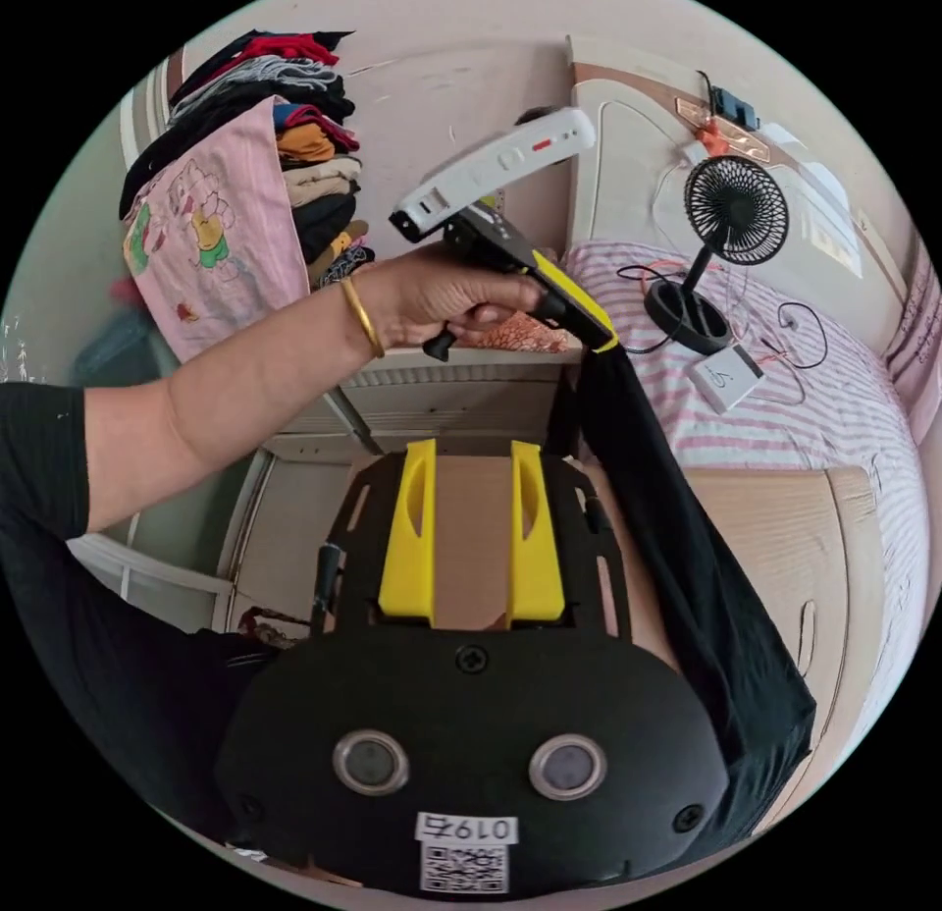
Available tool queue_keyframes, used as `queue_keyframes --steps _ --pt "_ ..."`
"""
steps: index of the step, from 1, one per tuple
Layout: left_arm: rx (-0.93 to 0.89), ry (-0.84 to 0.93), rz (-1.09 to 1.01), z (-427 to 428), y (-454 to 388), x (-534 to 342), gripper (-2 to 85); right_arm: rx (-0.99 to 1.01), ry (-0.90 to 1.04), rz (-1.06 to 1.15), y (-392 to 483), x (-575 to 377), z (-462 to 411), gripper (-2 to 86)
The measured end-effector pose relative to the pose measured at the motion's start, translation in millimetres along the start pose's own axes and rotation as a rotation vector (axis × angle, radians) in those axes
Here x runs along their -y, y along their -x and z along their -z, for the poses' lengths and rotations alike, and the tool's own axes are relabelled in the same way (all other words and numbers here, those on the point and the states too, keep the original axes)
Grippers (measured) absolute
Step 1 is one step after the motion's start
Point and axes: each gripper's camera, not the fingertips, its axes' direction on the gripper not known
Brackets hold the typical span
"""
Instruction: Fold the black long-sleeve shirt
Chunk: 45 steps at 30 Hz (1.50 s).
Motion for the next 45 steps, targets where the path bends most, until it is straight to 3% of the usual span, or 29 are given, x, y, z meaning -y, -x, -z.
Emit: queue_keyframes --steps 4,8,14,19,31,35,45 --pt "-0.056 0.062 -0.035 -14 -5 -4 1.1 -0.119 -0.067 -0.166 -89 -45 58 6.6" --pt "-0.129 0.076 -0.062 -16 -10 -10 1.0 -0.334 0.028 -0.437 -213 -95 100 1.2" --pt "-0.12 0.06 -0.054 -11 -12 -6 1.0 -0.187 0.162 -0.306 -303 -108 100 4.5" --pt "-0.084 0.013 -0.025 5 -12 -4 1.1 -0.15 0.342 -0.183 -339 -94 68 5.8" --pt "-0.073 0.018 -0.006 3 -20 4 1.2 -0.155 0.443 -0.011 -374 -79 48 -0.2" --pt "-0.1 0.003 0.003 -2 -26 16 1.3 -0.264 0.363 -0.06 -391 -83 60 -0.8" --pt "-0.046 0.134 0.094 -66 -36 48 2.5 -0.31 0.321 -0.219 -421 -107 65 -0.3"
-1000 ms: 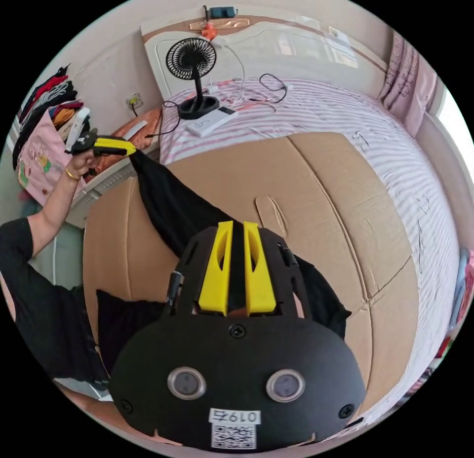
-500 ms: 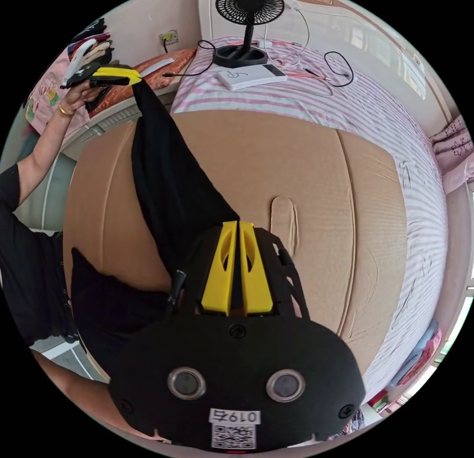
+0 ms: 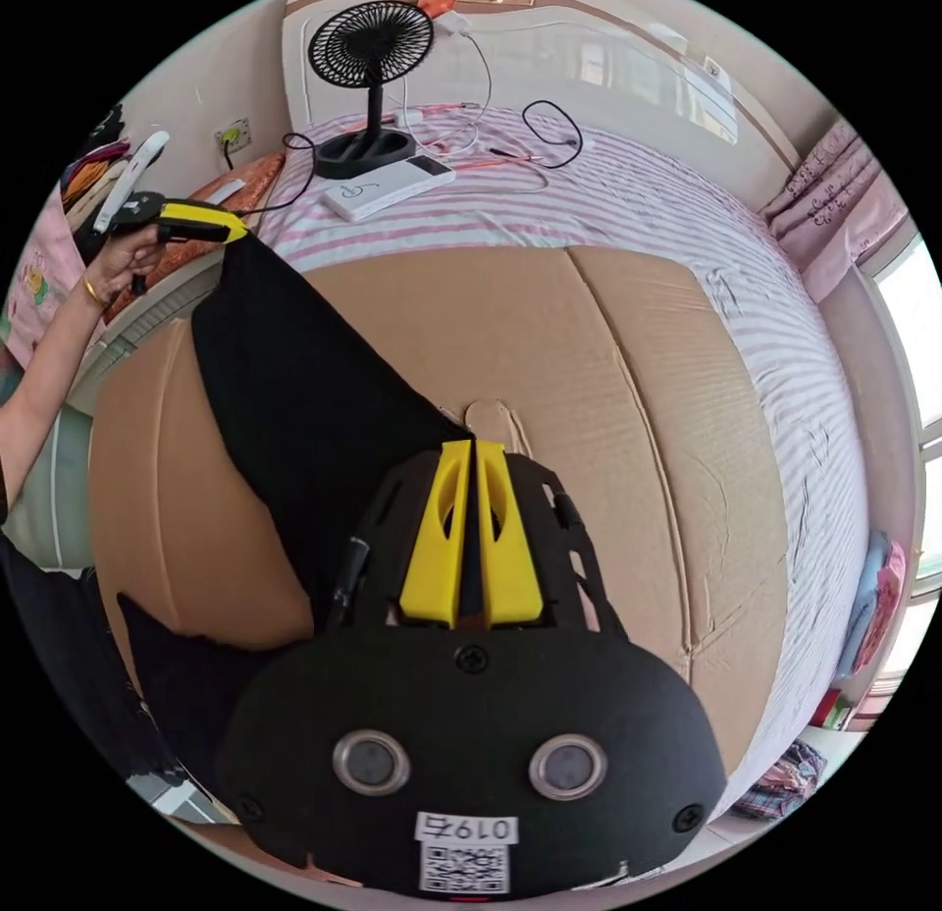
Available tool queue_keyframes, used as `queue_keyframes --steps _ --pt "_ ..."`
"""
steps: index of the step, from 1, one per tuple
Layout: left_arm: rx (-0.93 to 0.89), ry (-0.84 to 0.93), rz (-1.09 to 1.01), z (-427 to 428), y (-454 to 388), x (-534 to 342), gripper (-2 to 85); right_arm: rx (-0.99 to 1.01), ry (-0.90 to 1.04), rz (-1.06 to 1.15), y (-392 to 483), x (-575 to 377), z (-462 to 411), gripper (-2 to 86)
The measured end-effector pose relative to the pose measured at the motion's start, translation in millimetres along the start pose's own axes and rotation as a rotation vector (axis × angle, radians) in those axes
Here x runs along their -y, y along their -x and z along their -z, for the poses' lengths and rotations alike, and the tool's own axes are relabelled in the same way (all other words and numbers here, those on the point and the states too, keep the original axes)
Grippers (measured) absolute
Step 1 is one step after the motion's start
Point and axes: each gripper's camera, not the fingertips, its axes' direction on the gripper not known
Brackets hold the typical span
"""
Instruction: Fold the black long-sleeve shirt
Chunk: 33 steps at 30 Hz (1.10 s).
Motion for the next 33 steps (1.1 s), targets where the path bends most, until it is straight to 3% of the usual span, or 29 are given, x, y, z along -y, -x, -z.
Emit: queue_keyframes --steps 6,12,17,21,23,26,29,33 --pt "-0.016 0.054 0.033 -20 -18 7 5.9 -0.046 -0.016 -0.031 -13 -12 6 5.1" --pt "-0.025 -0.059 0.072 5 -36 -5 5.9 0.116 -0.2 -0.12 -44 -33 46 5.0" --pt "0.17 -0.106 0.08 23 -69 -11 2.7 0.155 -0.263 -0.201 -72 -67 66 1.8" --pt "-0.083 -0.226 -0.318 42 -139 -22 1.6 0.029 -0.164 -0.295 -91 -87 57 -0.4" --pt "-0.035 -0.209 -0.568 41 -201 -29 1.3 0.004 -0.115 -0.325 -108 -98 46 -0.2" --pt "0.062 -0.188 -0.753 29 -253 -34 1.1 0.006 -0.022 -0.322 -127 -102 29 2.1" --pt "0.104 -0.116 -0.809 11 -277 -29 1.0 -0.063 0.071 -0.266 -137 -103 14 4.3" --pt "0.073 -0.102 -0.793 8 -283 -24 1.0 -0.09 0.058 -0.186 -148 -107 12 4.6"
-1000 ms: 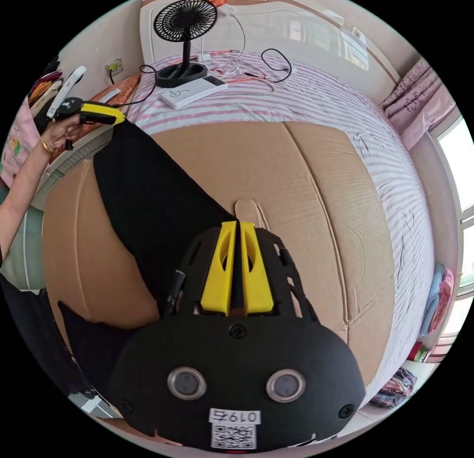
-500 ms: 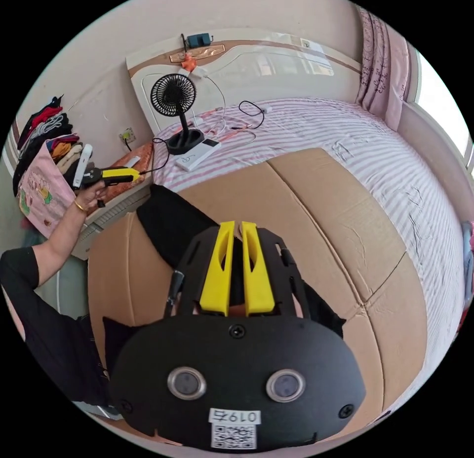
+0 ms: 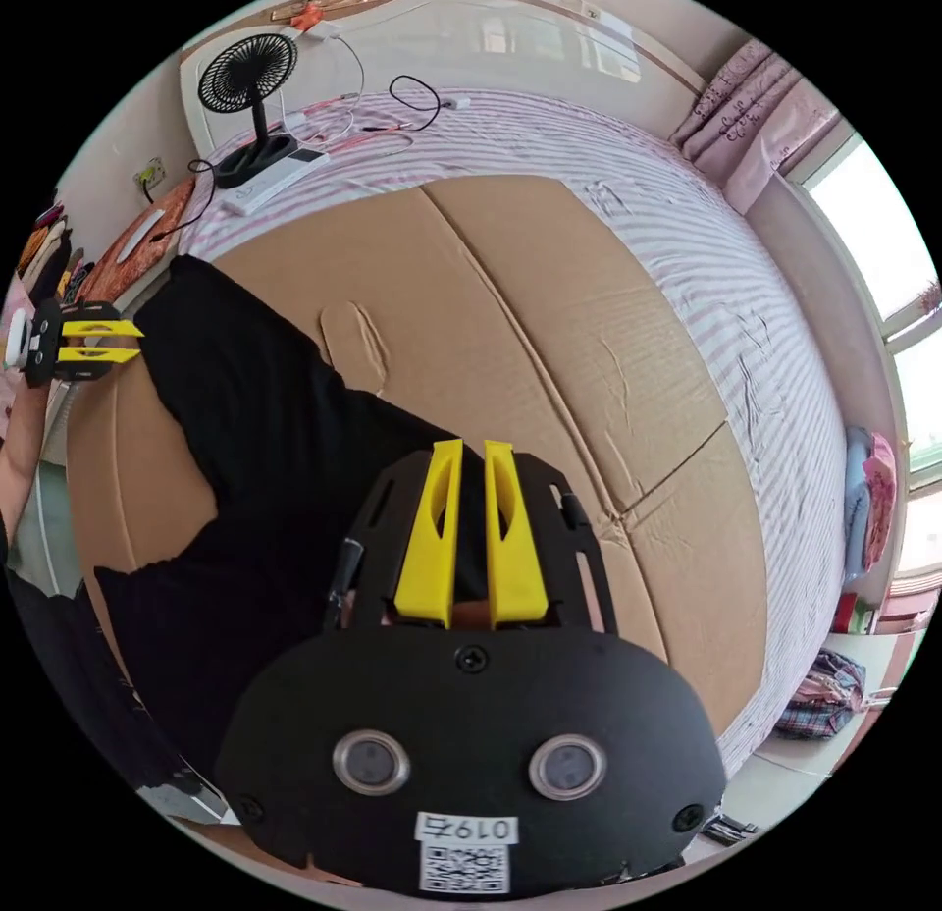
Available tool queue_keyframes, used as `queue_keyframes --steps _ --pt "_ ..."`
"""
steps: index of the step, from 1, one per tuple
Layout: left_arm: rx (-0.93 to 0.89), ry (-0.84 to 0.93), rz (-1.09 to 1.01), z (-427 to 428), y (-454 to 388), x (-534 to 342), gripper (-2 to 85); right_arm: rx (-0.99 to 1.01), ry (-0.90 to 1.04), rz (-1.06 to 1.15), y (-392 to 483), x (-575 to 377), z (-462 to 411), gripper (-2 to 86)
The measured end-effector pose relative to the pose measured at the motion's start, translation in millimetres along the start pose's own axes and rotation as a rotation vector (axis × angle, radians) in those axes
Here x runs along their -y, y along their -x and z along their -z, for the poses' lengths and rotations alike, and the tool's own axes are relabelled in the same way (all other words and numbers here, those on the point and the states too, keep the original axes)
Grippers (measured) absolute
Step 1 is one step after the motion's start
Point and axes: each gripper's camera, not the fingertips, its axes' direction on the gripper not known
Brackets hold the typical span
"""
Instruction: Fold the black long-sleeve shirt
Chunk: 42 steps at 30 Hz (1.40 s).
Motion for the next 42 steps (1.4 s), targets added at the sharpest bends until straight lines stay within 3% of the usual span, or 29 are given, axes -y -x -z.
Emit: queue_keyframes --steps 9,21,29,37,42 --pt "-0.1 0.016 0.033 -10 -2 14 1.0 0.132 0.049 0.147 -20 17 -15 4.0" --pt "-0.093 0.151 -0.06 -17 -19 23 0.7 0.119 0.009 0.096 -40 17 -31 -0.9" --pt "-0.124 -0.024 0.131 -9 8 -7 0.6 0.138 -0.063 0.064 -58 8 -18 -0.9" --pt "-0.136 0.091 0.236 -51 33 -44 0.8 0.071 0.009 -0.005 -76 3 -37 -0.9" --pt "-0.117 0.019 0.34 -45 51 -79 0.9 0.109 -0.019 -0.031 -90 -9 -34 -0.9"
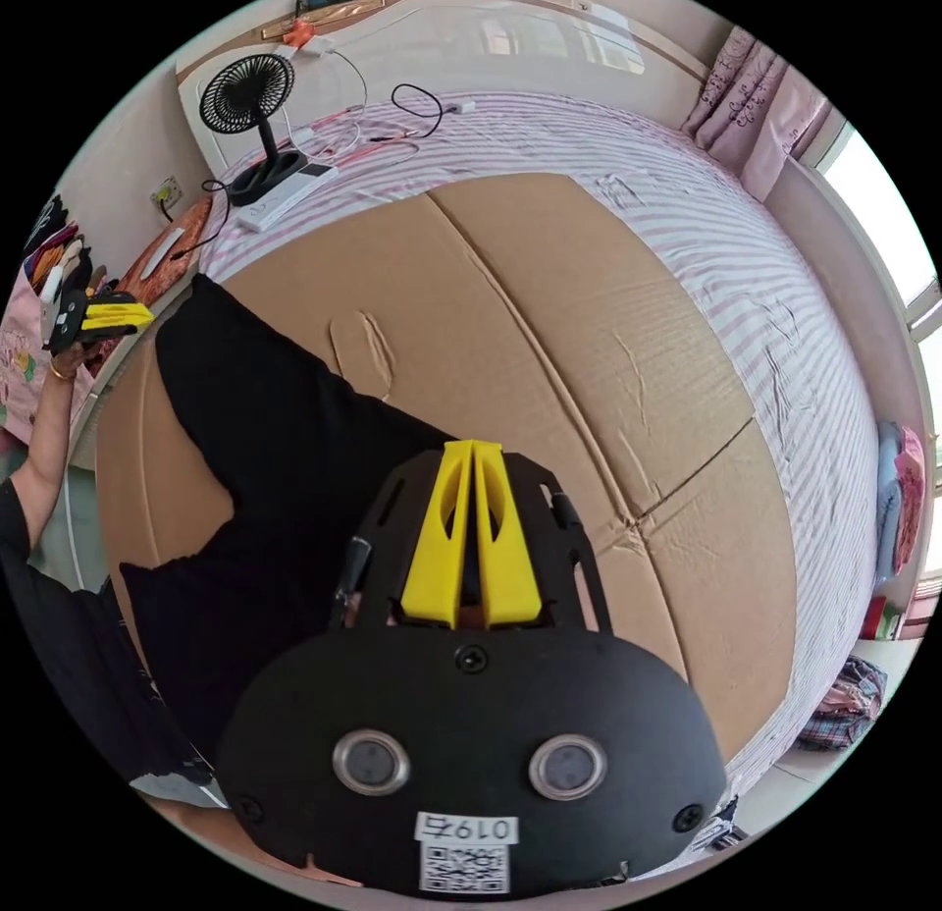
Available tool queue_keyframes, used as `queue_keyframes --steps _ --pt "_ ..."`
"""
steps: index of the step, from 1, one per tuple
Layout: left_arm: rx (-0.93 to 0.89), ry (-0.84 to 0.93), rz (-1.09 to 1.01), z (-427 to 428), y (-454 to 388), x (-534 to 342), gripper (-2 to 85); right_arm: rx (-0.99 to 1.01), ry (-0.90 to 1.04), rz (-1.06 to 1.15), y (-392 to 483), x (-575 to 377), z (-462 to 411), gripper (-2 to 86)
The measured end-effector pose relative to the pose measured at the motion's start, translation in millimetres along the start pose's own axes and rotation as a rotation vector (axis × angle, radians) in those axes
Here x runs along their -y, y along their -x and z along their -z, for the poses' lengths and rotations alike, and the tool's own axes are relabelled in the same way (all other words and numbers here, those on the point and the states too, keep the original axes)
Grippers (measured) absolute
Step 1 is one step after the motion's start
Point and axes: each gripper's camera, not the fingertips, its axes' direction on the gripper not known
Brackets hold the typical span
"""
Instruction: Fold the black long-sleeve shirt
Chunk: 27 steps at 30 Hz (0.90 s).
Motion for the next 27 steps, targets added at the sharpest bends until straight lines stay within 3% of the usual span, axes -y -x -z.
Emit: queue_keyframes --steps 4,8,13,19,21,26,27 --pt "0.097 -0.014 0.11 -3 34 -39 1.2 0.135 -0.004 -0.042 -21 -6 2 -0.9" --pt "0.34 0.042 -0.152 -29 8 -68 1.4 0.157 -0.025 -0.118 -39 -12 -1 -0.4" --pt "0.356 0.078 -0.33 -60 13 -81 2.6 0.157 -0.041 -0.096 -39 -16 -4 3.6" --pt "0.168 0.054 -0.282 -84 75 -91 7.2 0.131 -0.031 -0.065 -34 -22 -4 6.4" --pt "0.099 0.048 -0.154 -90 104 -98 7.8 0.135 -0.032 -0.072 -37 -24 -3 6.4" --pt "-0.452 -0.138 0.402 -127 217 -170 9.3 0.132 -0.043 -0.099 -44 -33 -2 5.9" --pt "-0.483 -0.168 0.453 -132 225 -180 9.5 0.134 -0.047 -0.103 -45 -33 -2 5.8"
